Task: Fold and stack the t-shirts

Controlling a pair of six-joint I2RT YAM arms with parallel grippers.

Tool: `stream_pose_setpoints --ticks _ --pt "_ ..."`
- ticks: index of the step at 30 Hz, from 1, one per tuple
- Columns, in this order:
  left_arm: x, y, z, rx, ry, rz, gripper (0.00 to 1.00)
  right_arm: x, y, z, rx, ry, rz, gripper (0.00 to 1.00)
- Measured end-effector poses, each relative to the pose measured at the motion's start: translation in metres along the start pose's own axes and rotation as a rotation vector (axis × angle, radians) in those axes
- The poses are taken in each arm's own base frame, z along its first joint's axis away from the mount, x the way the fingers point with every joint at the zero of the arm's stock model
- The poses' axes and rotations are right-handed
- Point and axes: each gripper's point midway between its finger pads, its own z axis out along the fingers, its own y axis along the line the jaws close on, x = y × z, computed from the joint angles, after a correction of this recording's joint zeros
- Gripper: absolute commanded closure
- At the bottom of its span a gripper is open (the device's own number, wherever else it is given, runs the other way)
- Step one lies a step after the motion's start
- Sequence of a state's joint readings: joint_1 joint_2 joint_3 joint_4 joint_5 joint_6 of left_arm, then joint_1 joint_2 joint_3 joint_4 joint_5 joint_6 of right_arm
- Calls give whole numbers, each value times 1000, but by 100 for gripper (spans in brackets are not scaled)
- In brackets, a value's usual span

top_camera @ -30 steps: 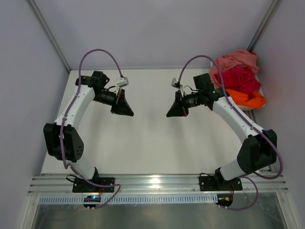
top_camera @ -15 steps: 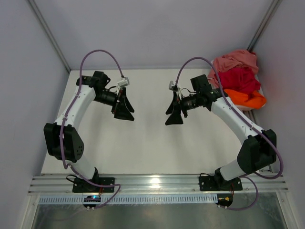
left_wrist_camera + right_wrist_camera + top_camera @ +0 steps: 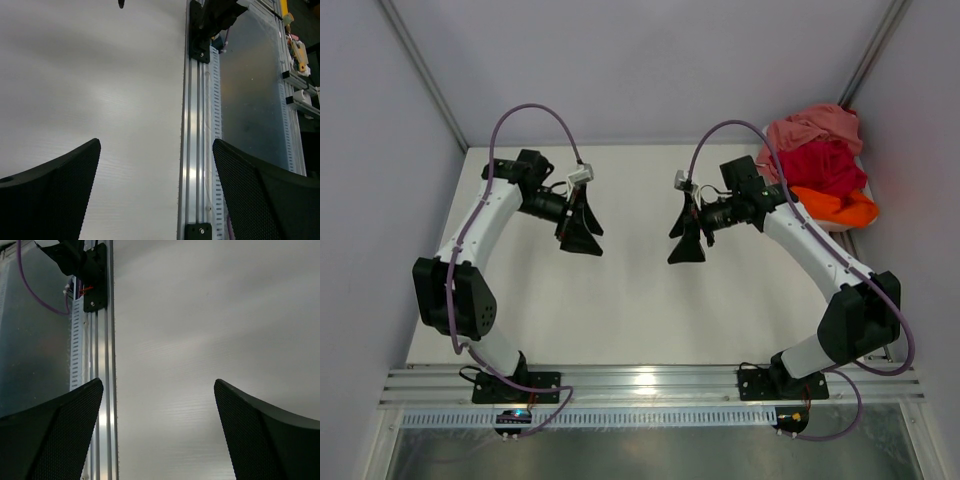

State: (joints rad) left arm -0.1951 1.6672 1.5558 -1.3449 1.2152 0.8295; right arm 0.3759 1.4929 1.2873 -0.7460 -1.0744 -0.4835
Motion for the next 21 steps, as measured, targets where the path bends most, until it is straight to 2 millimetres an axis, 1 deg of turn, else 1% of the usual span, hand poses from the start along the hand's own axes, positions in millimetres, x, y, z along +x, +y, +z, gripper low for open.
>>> stream_pose_setpoints --ticks 3,5,7,8,10,11,12,13,15,17,19,21 --pt "3 2 -1 -14 17 -20 1 -2 -6 -3 37 15 -24 1" --pt "8 4 -2 -41 44 -64 1 -5 -11 -6 76 25 -39 1" --pt "14 13 -4 -99 81 -119 1 -6 -20 -10 140 41 -56 1" --pt "18 22 -5 -149 100 -142 1 -7 -26 -14 187 50 -67 1" --pt "28 44 -10 -278 133 -172 1 -11 -45 -25 332 61 -97 1" --pt "34 56 -15 -357 149 -182 1 -13 -57 -32 422 58 -117 1" --pt "43 70 -23 -480 173 -210 1 -16 -68 -41 511 53 -135 1" --pt "48 84 -33 -593 183 -223 1 -16 -80 -53 625 48 -148 1" --pt "50 106 -55 -795 179 -246 1 -18 -108 -88 896 37 -154 1" --pt "42 132 -88 -1045 151 -251 1 -24 -131 -127 1154 23 -146 1" --pt "34 148 -115 -1223 117 -250 1 -30 -148 -164 1371 5 -127 1" --pt "27 158 -139 -1375 86 -248 1 -30 -160 -197 1549 -18 -87 1"
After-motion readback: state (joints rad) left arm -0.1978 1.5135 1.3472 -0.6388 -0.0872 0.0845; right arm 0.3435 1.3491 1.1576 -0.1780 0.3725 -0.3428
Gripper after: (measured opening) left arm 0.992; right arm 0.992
